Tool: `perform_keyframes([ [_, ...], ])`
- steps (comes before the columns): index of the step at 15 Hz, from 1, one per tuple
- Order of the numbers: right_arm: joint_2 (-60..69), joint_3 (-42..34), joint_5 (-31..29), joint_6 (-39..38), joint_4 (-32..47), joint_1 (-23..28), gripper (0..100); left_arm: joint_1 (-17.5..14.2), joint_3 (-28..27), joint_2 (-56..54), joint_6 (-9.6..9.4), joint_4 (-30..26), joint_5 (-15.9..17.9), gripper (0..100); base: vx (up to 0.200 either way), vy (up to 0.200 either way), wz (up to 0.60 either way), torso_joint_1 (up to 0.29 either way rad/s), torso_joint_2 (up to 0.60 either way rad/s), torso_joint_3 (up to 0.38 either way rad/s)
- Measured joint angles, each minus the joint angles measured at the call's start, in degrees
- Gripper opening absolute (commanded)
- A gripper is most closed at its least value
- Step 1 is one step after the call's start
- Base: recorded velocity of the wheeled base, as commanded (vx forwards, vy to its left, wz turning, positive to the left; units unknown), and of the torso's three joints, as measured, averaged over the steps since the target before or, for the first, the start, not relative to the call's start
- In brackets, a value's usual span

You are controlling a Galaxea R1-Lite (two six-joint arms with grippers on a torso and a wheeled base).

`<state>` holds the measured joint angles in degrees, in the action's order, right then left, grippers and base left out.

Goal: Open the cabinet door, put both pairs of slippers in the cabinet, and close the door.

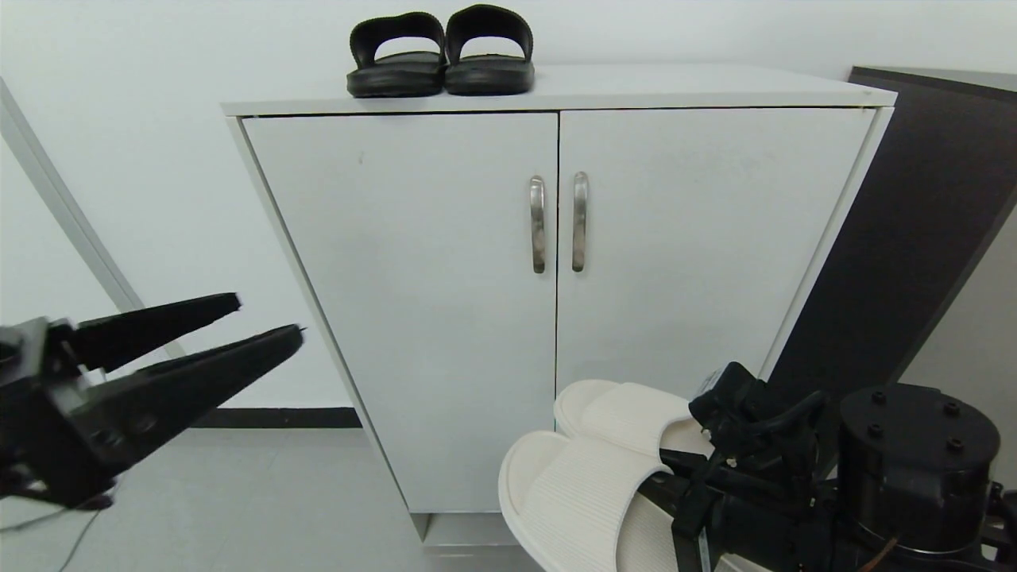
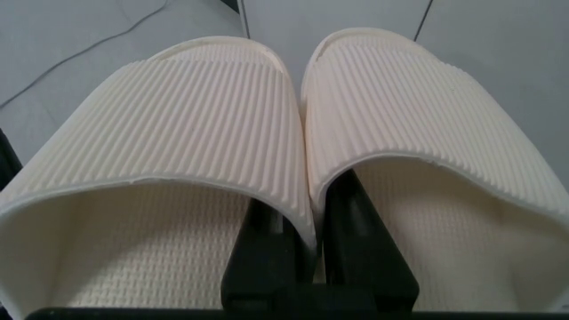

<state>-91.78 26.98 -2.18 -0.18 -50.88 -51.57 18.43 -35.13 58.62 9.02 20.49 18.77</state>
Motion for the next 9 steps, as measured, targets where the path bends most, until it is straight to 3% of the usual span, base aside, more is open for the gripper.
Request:
perform_keyframes([
  [3, 0.0, 0.0, -0.1, 0.0, 0.0, -0.1, 0, 7.8, -7.1, 10.5, 0.9, 3.2, -1.3, 100, 0.0, 0.0, 0.0, 0.0, 0.0, 0.0],
  [5, 0.1, -0.2, -0.1, 0.0, 0.0, -0.1, 0, 12.8, -13.8, 17.4, 3.16, 6.3, -1.4, 100, 0.0, 0.0, 0.0, 0.0, 0.0, 0.0],
  [9, 0.0, -0.2, 0.0, -0.1, 0.0, -0.1, 0, 19.6, -23.6, 27.6, 7.31, 7.8, -1.0, 100, 0.0, 0.0, 0.0, 0.0, 0.0, 0.0],
])
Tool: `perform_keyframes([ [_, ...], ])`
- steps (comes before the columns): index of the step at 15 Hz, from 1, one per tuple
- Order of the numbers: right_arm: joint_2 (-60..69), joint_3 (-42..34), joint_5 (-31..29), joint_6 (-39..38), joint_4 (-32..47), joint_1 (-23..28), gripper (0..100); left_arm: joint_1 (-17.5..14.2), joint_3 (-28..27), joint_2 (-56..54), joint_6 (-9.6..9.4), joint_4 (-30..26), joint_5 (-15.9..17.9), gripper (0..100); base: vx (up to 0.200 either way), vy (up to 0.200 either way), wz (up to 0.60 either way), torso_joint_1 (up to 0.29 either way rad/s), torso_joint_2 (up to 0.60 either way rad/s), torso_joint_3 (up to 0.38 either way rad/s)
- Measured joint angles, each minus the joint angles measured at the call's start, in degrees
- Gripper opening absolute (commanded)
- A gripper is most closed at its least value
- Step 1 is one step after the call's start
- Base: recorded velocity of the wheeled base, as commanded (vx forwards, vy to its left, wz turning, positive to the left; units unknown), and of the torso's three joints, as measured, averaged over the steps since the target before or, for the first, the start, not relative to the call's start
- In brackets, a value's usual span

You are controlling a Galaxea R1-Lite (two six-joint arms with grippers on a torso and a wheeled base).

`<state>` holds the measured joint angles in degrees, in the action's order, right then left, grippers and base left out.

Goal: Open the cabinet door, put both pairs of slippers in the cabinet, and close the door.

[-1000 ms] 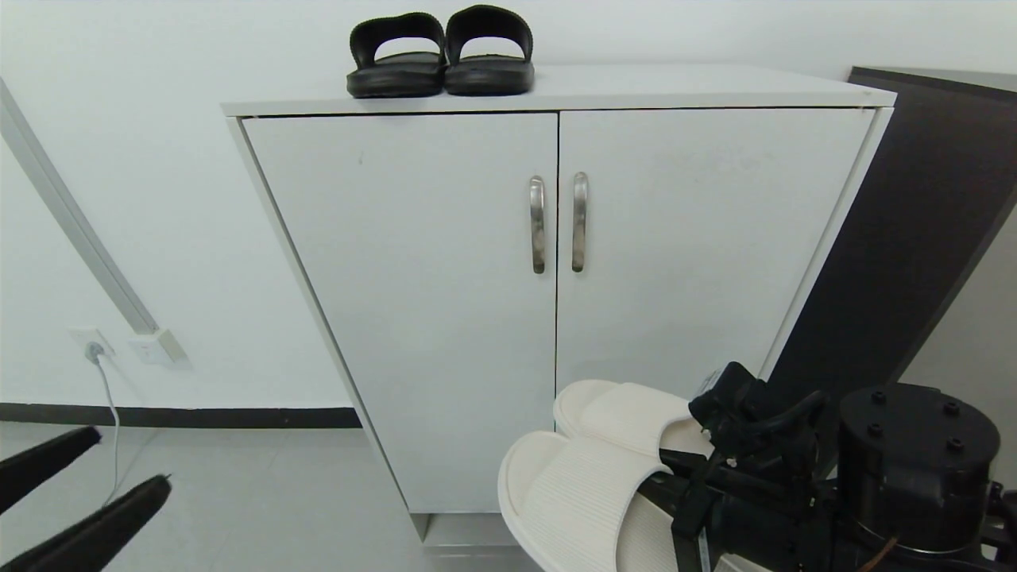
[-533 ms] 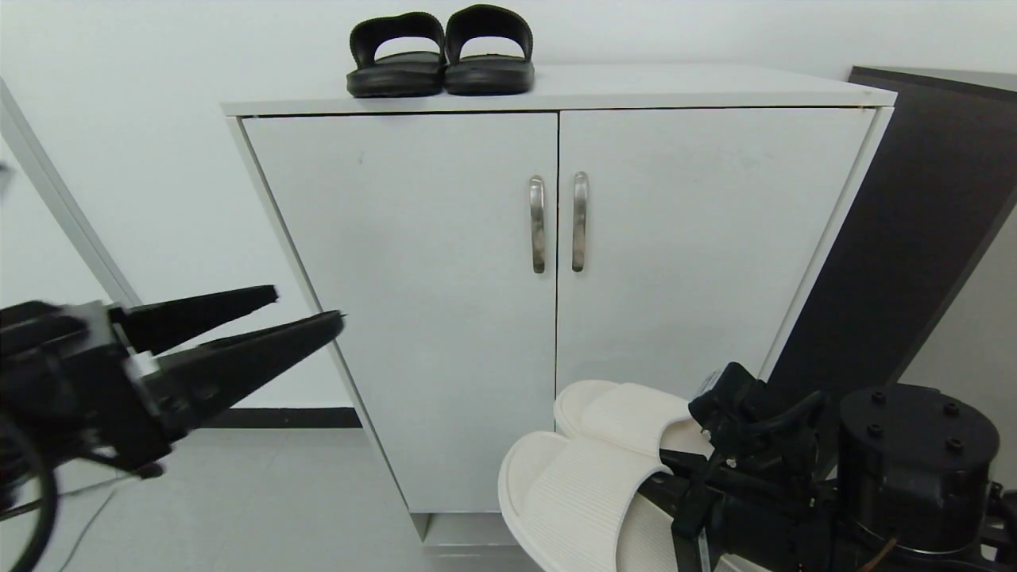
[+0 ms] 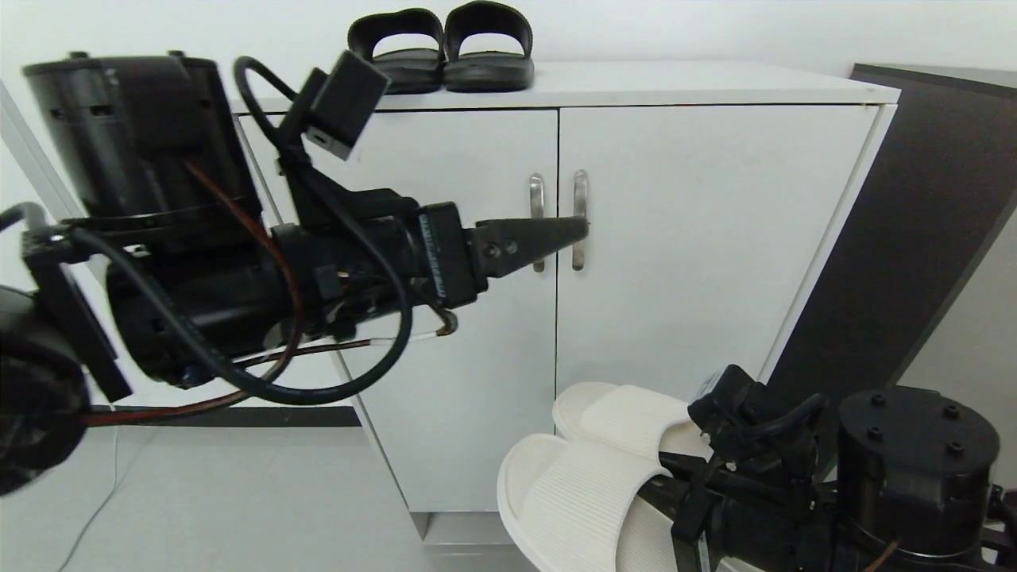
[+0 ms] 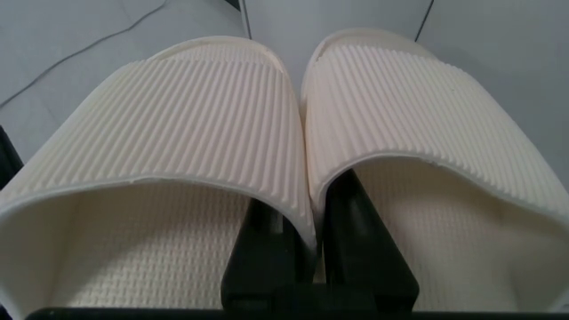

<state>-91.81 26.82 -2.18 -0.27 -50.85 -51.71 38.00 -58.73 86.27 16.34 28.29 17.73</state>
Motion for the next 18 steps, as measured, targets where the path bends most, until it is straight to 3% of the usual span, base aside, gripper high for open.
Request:
perform_keyframes([
  [2, -0.1, 0.0, 0.0, 0.0, 0.0, 0.1, 0, 2.7, -2.8, 3.1, 4.02, 0.7, 0.2, 100, 0.0, 0.0, 0.0, 0.0, 0.0, 0.0],
  [4, -0.2, 0.0, 0.0, 0.0, 0.0, 0.1, 0, 4.1, -5.3, 5.2, 5.03, 1.1, 0.3, 100, 0.0, 0.0, 0.0, 0.0, 0.0, 0.0],
  [9, -0.2, -0.1, -0.1, 0.0, 0.1, 0.2, 0, 4.5, -12.0, 11.3, 4.57, 1.1, -2.2, 100, 0.0, 0.0, 0.0, 0.0, 0.0, 0.0],
  [11, -0.2, -0.1, -0.1, 0.0, 0.1, 0.3, 0, 4.3, -13.0, 12.3, 4.27, 1.0, -5.6, 100, 0.0, 0.0, 0.0, 0.0, 0.0, 0.0],
  [14, -0.2, -0.1, -0.4, 0.1, 0.0, 0.3, 0, 4.1, -13.8, 13.9, 2.06, 1.0, -11.4, 100, 0.0, 0.0, 0.0, 0.0, 0.0, 0.0],
  [18, 0.0, -0.3, -0.6, 0.1, 0.0, 0.3, 0, 3.5, -16.0, 16.4, 1.21, 1.0, -15.3, 100, 0.0, 0.0, 0.0, 0.0, 0.0, 0.0],
])
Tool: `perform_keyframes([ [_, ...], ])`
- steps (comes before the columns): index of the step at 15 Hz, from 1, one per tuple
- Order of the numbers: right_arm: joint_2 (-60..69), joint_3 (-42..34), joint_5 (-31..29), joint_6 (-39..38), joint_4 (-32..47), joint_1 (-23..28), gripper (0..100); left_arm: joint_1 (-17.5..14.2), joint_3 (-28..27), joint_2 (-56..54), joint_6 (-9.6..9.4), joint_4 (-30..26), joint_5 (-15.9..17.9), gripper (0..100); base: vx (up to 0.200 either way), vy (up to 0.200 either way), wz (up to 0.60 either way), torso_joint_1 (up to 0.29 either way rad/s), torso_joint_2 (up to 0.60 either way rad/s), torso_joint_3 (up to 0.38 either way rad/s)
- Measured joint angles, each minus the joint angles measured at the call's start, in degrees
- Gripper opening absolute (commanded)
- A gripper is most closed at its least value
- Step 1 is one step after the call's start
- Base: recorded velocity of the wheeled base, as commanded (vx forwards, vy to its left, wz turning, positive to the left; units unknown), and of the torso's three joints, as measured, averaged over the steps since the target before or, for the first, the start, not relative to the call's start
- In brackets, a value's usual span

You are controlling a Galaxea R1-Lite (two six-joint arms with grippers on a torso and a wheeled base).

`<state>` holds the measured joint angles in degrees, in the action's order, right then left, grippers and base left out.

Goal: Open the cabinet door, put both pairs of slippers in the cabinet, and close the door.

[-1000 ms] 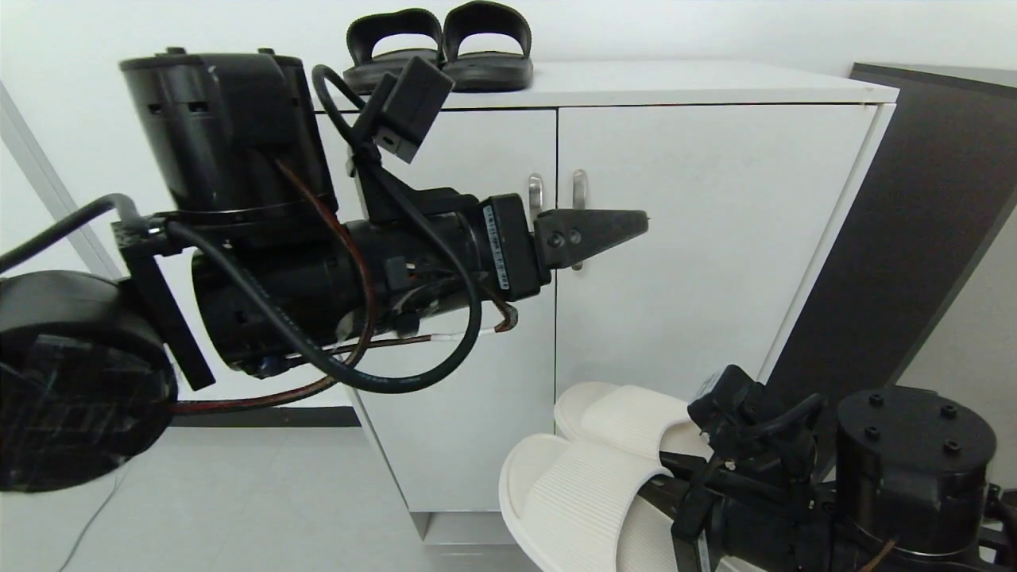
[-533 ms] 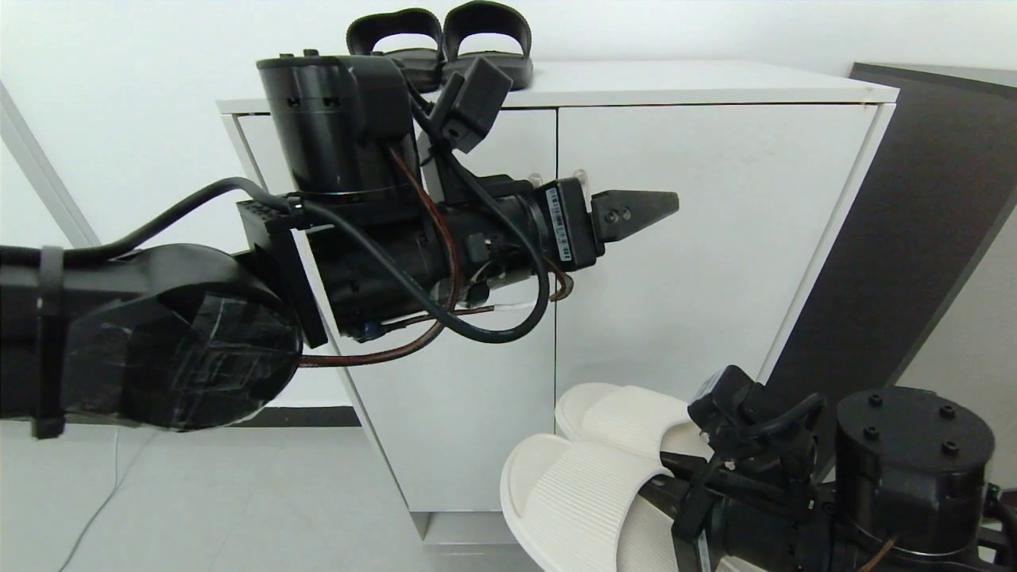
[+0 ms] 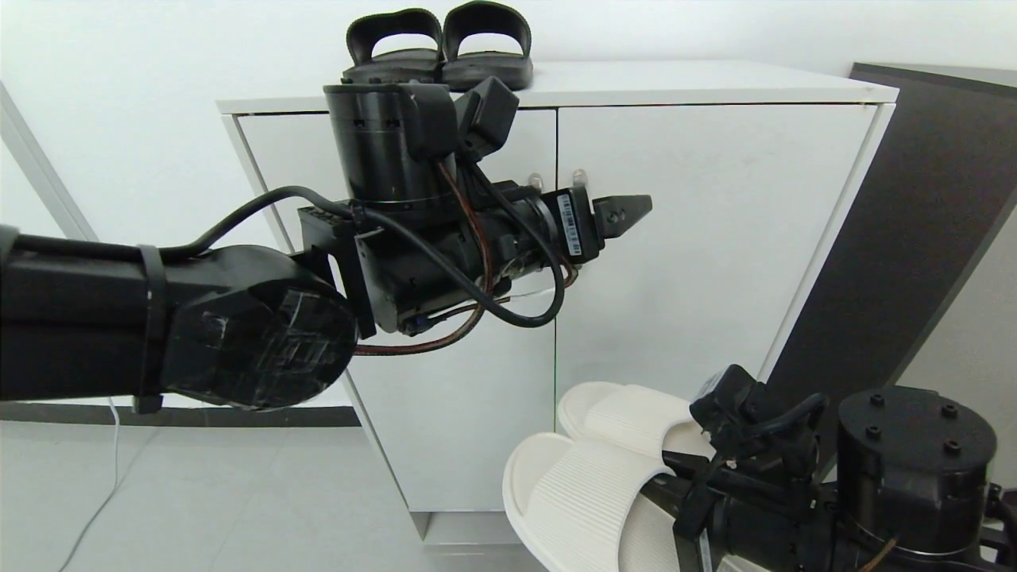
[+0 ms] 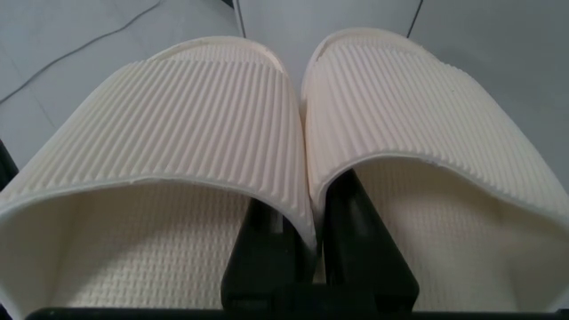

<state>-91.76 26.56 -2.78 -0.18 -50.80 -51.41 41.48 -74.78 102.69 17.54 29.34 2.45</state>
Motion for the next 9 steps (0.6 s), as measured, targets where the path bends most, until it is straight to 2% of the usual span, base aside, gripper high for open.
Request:
perform_keyframes([
  [9, 0.6, -0.4, 0.1, 0.5, 0.0, 0.0, 0, -1.5, -4.0, 4.3, 0.05, -0.3, 0.0, 100, 0.0, 0.0, 0.0, 0.0, 0.0, 0.0],
])
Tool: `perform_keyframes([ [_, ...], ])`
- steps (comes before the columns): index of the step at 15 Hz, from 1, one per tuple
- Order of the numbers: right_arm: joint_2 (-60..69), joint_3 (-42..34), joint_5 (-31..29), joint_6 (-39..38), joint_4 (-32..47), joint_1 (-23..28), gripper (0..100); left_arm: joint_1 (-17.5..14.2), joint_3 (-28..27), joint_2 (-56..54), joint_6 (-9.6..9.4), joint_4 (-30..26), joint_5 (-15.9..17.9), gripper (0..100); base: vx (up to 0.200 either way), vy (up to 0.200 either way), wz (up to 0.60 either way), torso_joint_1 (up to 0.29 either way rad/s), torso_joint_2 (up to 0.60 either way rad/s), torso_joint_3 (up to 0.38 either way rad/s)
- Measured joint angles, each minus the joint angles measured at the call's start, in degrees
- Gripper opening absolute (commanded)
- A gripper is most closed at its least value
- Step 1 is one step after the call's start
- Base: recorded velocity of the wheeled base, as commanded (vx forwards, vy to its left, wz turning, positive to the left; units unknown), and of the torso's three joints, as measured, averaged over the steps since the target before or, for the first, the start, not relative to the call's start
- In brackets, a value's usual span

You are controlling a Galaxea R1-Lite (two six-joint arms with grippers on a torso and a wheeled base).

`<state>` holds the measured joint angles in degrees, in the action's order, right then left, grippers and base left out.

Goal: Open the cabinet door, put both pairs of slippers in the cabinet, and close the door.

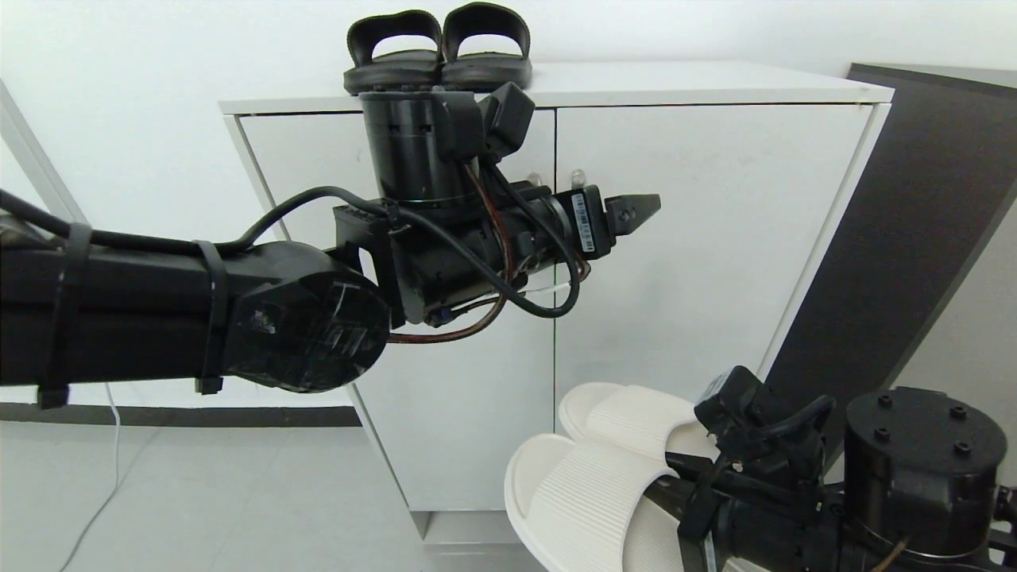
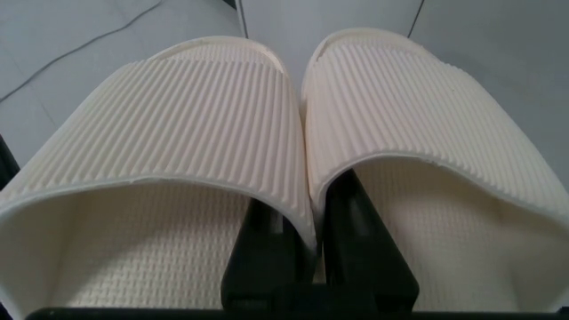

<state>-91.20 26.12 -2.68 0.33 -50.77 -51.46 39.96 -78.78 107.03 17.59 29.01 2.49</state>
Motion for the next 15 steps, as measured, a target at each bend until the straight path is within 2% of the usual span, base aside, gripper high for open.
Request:
perform_keyframes([
  [2, 0.0, 0.0, 0.3, 0.2, 0.0, -0.1, 0, -0.1, -0.5, 0.7, 0.26, 0.0, 0.1, 100, 0.0, 0.0, 0.0, 0.0, 0.0, 0.0],
  [3, 0.0, 0.0, 0.3, 0.2, 0.0, -0.1, 0, -0.2, -0.7, 1.0, 0.39, 0.0, 0.2, 0, 0.0, 0.0, 0.0, 0.0, 0.0, 0.0],
  [9, -0.1, -0.3, 0.9, 0.2, 0.0, -0.2, 0, -0.1, -0.5, 1.4, 0.26, 0.2, 0.1, 0, 0.0, 0.0, 0.0, 0.0, 0.0, 0.0],
  [12, 0.2, -1.2, 4.6, 0.2, 0.0, -0.3, 0, 0.2, 0.7, 0.3, 0.41, 0.2, 0.4, 0, 0.0, 0.0, 0.0, 0.0, 0.0, 0.0],
  [15, 0.6, -2.4, 5.7, 0.1, -0.3, -1.7, 0, 0.4, 2.4, -0.9, 0.46, 0.4, 0.5, 0, 0.0, 0.0, 0.0, 0.0, 0.0, 0.0],
])
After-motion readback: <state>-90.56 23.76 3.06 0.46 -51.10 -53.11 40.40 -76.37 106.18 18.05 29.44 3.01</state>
